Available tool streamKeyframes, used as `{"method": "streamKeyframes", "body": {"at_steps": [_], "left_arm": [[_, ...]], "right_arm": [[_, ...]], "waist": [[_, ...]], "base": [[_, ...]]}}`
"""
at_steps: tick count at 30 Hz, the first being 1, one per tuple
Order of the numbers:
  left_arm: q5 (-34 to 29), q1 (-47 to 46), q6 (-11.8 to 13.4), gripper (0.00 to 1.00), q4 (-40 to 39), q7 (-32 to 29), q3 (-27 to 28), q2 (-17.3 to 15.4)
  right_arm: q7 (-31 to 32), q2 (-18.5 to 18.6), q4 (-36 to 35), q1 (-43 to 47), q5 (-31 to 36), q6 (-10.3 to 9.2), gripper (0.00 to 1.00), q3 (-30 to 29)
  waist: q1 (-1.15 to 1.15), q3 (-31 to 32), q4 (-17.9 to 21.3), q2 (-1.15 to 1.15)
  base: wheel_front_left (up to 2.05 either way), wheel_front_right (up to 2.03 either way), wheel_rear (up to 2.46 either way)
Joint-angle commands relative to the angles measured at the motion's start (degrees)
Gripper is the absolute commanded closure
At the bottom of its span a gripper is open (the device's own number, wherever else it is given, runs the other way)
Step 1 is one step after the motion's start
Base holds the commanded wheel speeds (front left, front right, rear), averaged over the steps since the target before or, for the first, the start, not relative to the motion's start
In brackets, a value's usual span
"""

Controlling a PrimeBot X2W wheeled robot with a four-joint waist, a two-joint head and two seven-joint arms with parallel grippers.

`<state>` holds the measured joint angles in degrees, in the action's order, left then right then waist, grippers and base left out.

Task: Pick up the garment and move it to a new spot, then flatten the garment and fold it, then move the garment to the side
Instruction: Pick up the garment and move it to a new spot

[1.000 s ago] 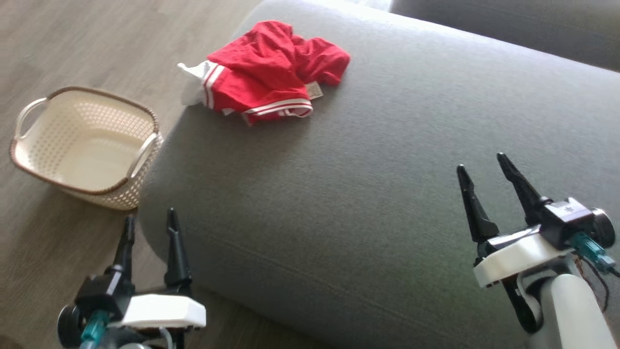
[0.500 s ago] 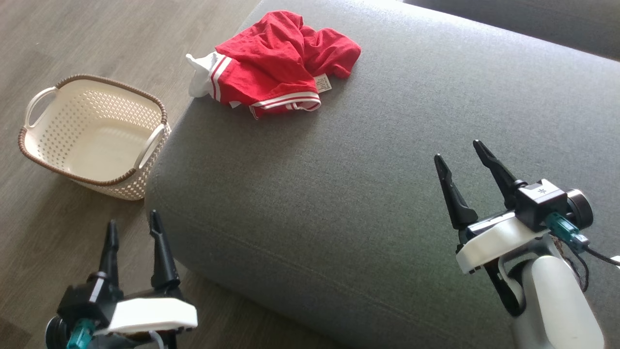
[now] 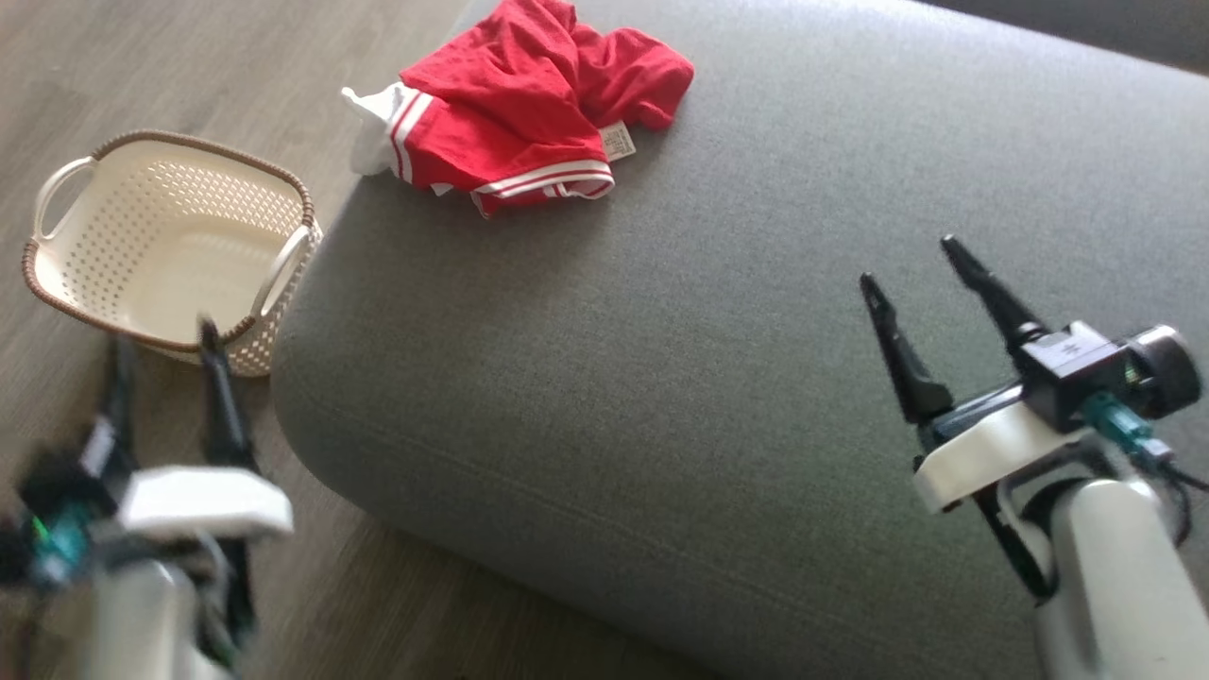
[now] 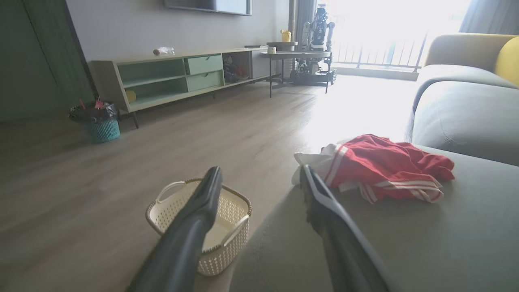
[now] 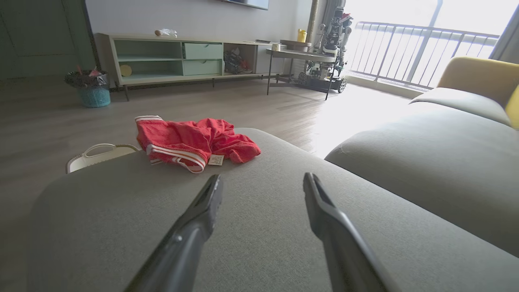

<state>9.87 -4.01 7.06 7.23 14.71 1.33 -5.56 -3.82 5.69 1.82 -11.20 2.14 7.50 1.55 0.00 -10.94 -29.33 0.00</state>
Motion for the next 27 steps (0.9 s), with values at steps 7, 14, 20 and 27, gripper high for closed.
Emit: {"method": "streamKeyframes", "body": {"at_steps": [7,14,20,27], "left_arm": [[-2.46,-20.91,-6.18,0.0,13.49,-1.08,1.14,-8.99],[-2.21,-39.31,-11.64,0.0,32.31,-6.43,-3.12,-10.43],[-1.81,-48.72,-13.62,0.0,42.92,-7.29,-6.44,-9.36],[0.44,-57.27,-14.44,0.0,53.8,-7.32,-9.29,-7.35]], "right_arm": [[5.13,2.75,-9.42,-3.84,1.2,-0.01,0.0,2.42],[9.42,5.09,-14.95,-5.39,1.39,-0.01,0.0,4.24],[12.14,6.32,-18.64,-7.25,1.53,-0.01,0.0,5.8],[14.72,7.35,-22.19,-10.31,1.68,-0.01,0.0,8.4]], "waist": [[0.0,-5.37,0.04,0.0],[0.0,-9.95,0.16,0.0],[0.0,-12.99,1.23,0.0],[0.0,-16.72,3.73,0.0]], "base": [[0.0,0.0,0.0],[0.0,0.0,0.0],[0.0,0.0,0.0],[0.0,0.0,0.0]]}}
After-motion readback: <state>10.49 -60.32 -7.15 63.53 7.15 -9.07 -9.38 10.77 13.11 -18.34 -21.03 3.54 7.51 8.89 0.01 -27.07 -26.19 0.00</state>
